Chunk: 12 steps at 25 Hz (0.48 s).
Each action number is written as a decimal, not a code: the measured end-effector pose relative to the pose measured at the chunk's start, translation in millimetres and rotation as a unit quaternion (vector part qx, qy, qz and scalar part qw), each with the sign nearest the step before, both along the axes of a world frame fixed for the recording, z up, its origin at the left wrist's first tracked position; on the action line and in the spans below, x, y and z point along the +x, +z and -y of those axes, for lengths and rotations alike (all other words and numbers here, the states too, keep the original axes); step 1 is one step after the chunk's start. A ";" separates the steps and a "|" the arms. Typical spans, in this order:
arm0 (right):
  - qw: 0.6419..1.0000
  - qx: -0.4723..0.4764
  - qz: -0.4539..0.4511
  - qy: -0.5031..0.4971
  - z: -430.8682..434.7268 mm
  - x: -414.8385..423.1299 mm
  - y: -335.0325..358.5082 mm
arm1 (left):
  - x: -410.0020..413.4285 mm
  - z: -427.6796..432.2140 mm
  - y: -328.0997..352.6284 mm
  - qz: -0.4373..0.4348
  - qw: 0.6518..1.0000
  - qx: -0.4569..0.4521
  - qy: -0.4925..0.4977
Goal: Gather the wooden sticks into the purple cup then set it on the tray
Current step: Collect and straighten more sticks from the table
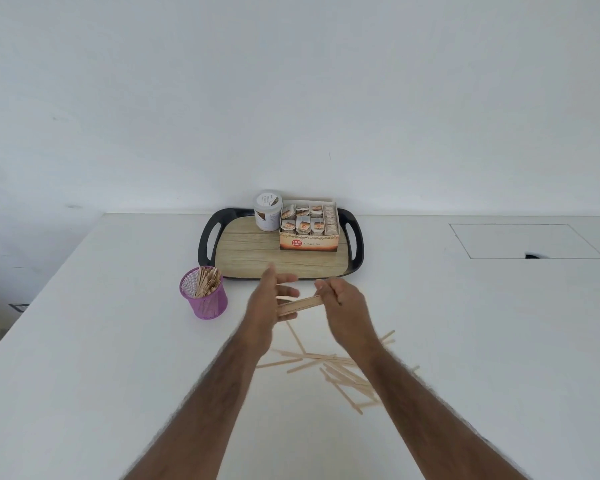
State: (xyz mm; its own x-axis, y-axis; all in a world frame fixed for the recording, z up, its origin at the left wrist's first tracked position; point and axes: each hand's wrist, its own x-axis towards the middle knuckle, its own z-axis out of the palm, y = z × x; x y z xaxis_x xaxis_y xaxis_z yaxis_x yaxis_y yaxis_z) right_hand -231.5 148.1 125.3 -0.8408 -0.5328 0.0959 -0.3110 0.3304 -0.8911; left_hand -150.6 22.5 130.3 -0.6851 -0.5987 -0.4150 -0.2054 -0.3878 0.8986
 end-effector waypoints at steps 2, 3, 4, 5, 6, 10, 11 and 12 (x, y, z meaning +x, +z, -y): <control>1.000 -0.008 -0.012 -0.008 6.9 7.7 -1.4 | -1.7 -11.3 -3.1 -0.015 0.999 -0.008 -0.028; 1.000 -0.010 -0.022 -0.017 8.8 9.4 -1.2 | -2.2 -14.9 -4.2 -0.019 1.000 -0.001 -0.024; 0.999 -0.018 -0.032 -0.026 9.3 9.6 -0.8 | -2.3 -16.1 -4.0 -0.020 0.999 0.010 -0.023; 0.998 -0.031 -0.037 -0.033 8.1 9.1 -1.1 | -1.8 -16.3 -2.8 -0.020 0.999 0.019 -0.028; 0.998 -0.042 -0.037 -0.035 6.5 8.5 -1.1 | -1.0 -16.0 -1.7 -0.017 0.999 0.020 -0.038; 1.000 -0.017 -0.012 -0.001 4.0 7.9 -3.7 | -1.7 -12.6 0.7 0.020 0.996 -0.062 -0.053; 1.000 -0.012 0.018 0.008 3.2 5.3 -2.5 | -3.1 -12.4 0.9 0.020 0.995 -0.079 -0.049; 0.997 -0.023 0.075 0.015 1.6 1.6 -1.1 | -3.6 -12.1 0.7 0.022 0.994 -0.097 -0.042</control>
